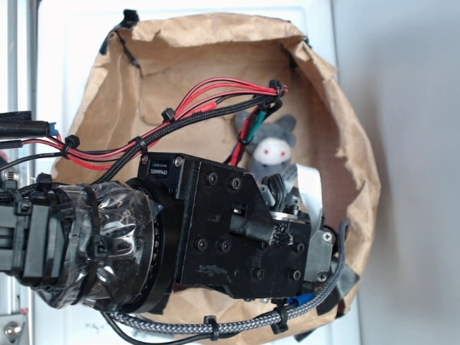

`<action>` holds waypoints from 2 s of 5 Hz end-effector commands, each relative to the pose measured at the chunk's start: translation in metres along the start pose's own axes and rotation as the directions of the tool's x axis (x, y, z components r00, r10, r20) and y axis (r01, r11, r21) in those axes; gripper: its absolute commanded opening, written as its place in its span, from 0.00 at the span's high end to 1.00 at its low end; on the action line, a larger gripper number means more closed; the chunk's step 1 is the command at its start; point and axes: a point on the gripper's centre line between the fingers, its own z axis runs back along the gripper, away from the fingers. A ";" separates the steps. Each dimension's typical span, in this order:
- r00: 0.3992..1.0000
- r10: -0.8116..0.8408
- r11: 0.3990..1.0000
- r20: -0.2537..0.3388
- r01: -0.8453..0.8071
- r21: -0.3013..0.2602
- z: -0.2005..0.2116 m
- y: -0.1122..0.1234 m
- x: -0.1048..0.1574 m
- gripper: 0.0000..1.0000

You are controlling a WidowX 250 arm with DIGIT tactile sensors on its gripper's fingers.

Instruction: Grab the shell.

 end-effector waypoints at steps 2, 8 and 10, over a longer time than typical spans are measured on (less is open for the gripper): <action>0.997 -0.030 0.999 0.070 0.032 -0.030 0.005 -0.013 0.008 0.00; 0.994 -0.096 0.992 0.054 0.100 -0.076 0.006 0.015 -0.001 1.00; 0.995 -0.093 0.982 -0.045 0.084 -0.170 0.070 0.006 0.030 1.00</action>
